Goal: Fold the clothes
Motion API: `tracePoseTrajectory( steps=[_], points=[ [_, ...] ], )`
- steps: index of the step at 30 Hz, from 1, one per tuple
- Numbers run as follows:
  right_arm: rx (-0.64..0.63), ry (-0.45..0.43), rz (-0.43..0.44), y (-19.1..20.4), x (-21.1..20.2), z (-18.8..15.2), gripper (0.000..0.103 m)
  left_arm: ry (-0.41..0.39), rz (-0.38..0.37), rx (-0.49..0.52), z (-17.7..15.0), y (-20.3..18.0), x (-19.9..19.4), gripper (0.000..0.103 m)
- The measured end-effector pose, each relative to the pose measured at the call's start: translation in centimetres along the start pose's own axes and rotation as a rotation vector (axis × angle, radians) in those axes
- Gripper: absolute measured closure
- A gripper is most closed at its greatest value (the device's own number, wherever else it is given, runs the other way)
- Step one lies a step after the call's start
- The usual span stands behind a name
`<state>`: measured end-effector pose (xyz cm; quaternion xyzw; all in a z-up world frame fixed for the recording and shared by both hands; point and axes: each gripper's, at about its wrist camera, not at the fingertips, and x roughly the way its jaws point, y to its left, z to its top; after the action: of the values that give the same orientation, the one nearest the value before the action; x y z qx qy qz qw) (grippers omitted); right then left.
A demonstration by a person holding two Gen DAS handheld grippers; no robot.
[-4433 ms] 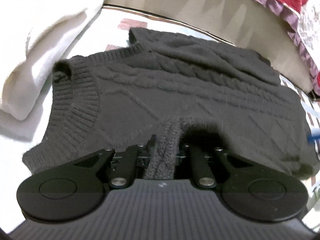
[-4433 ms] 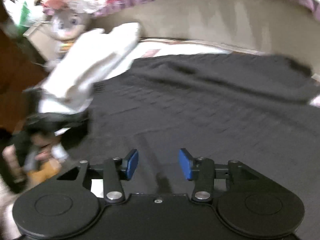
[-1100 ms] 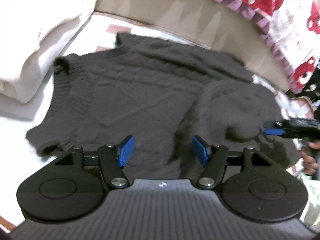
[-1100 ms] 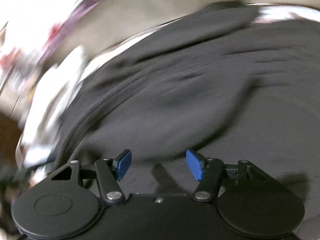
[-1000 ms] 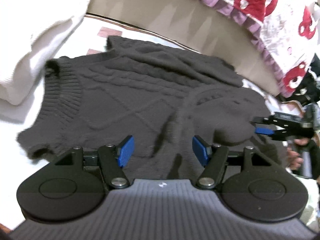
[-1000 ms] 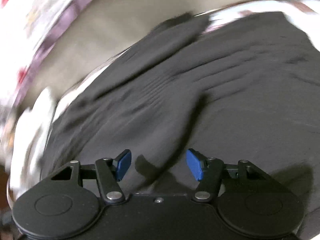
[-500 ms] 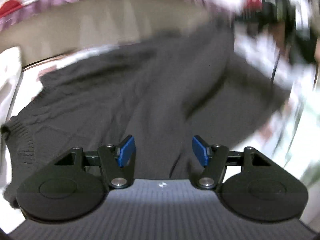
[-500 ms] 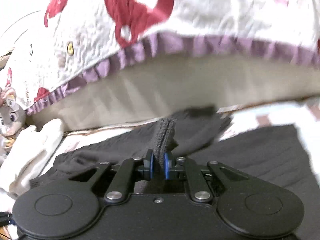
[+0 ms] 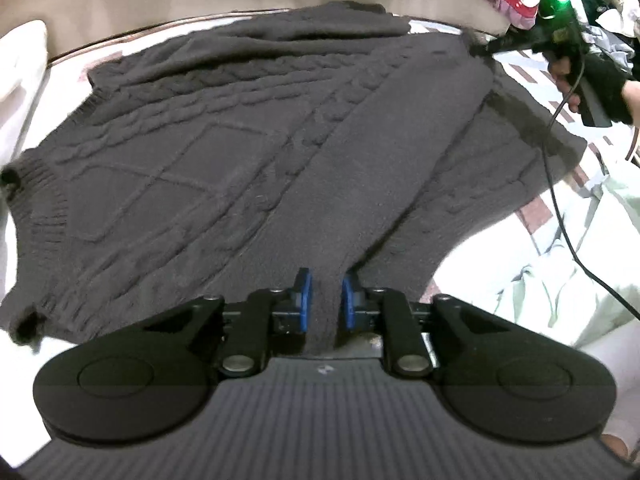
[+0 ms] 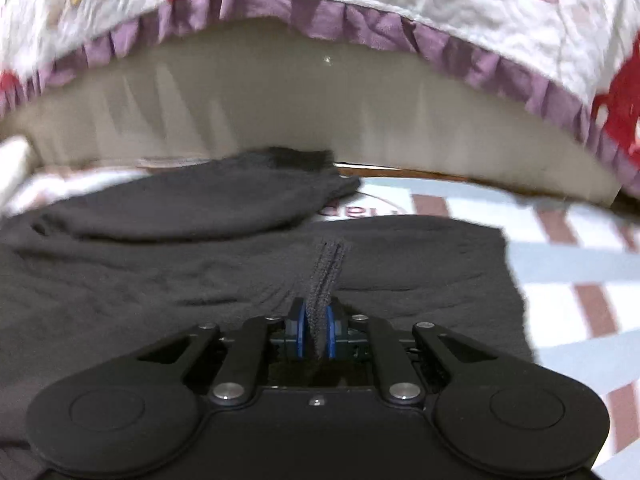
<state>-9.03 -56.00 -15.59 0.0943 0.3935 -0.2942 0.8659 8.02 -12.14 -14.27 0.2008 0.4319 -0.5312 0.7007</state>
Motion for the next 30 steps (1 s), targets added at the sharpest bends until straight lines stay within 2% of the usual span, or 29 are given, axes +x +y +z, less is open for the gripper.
tracePoseTrajectory(
  steps=[1,3,4,5,6,8,9,10,11,12,15,18,19,21,24,26,28,29,30],
  points=[
    [-0.044,0.033,-0.015,0.2,0.6,0.0,0.092,0.001,-0.004,0.013,0.0,0.1,-0.1,0.072],
    [-0.102,0.097,-0.036,0.5,1.8,0.0,0.090,-0.019,0.018,0.009,0.1,0.7,-0.5,0.057],
    [-0.109,0.095,-0.056,0.6,1.8,0.1,0.085,-0.053,0.035,-0.034,0.2,1.5,-1.2,0.055],
    [-0.109,0.070,-0.087,0.8,1.2,0.3,0.072,-0.086,0.049,-0.103,0.4,2.7,-1.8,0.055],
    [-0.107,0.028,-0.126,1.1,0.2,0.4,0.067,-0.119,0.063,-0.184,0.6,4.1,-2.3,0.055],
    [-0.120,-0.068,-0.184,2.1,-2.0,0.5,0.066,-0.149,0.092,-0.332,0.7,7.0,-2.7,0.054],
    [-0.149,-0.125,-0.159,3.1,-3.4,0.4,0.066,-0.127,0.141,-0.355,0.7,8.1,-2.3,0.055],
    [-0.167,-0.148,-0.089,4.2,-4.4,0.3,0.066,-0.090,0.212,-0.353,0.7,8.8,-1.7,0.057],
    [-0.172,-0.149,0.005,5.2,-5.2,0.3,0.066,-0.030,0.318,-0.303,0.6,8.9,-0.7,0.059],
    [-0.167,-0.138,0.110,6.3,-5.8,0.3,0.066,0.011,0.382,-0.270,0.2,9.0,0.1,0.056],
    [-0.126,-0.012,0.508,10.3,-6.5,-0.3,0.065,-0.007,0.355,-0.328,0.1,9.6,-0.2,0.058],
    [-0.148,0.143,0.839,15.3,-6.6,-2.2,0.057,0.001,0.375,-0.354,0.0,9.9,-0.1,0.057],
    [-0.181,0.194,0.921,17.3,-6.6,-3.1,0.057,0.002,0.381,-0.354,-0.1,9.9,-0.3,0.057],
    [-0.306,0.272,0.972,21.1,-6.7,-5.1,0.057,0.001,0.387,-0.359,-0.3,10.1,-0.6,0.057],
    [-0.438,0.316,0.947,25.2,-6.4,-7.3,0.057,-0.009,0.356,-0.414,-0.5,10.6,-1.0,0.058],
    [-0.475,0.310,0.899,27.0,-6.0,-8.1,0.057,-0.016,0.340,-0.442,-0.7,10.7,-1.2,0.058],
    [-0.451,0.309,0.879,28.1,-5.2,-8.6,0.057,-0.015,0.346,-0.434,-0.7,10.5,-1.1,0.058],
    [-0.427,0.317,0.893,28.3,-4.8,-8.7,0.056,-0.012,0.355,-0.421,-0.7,10.4,-1.0,0.057],
    [-0.410,0.329,0.931,28.5,-4.6,-8.9,0.063,-0.010,0.362,-0.410,-0.7,10.3,-1.0,0.057]
  ],
)
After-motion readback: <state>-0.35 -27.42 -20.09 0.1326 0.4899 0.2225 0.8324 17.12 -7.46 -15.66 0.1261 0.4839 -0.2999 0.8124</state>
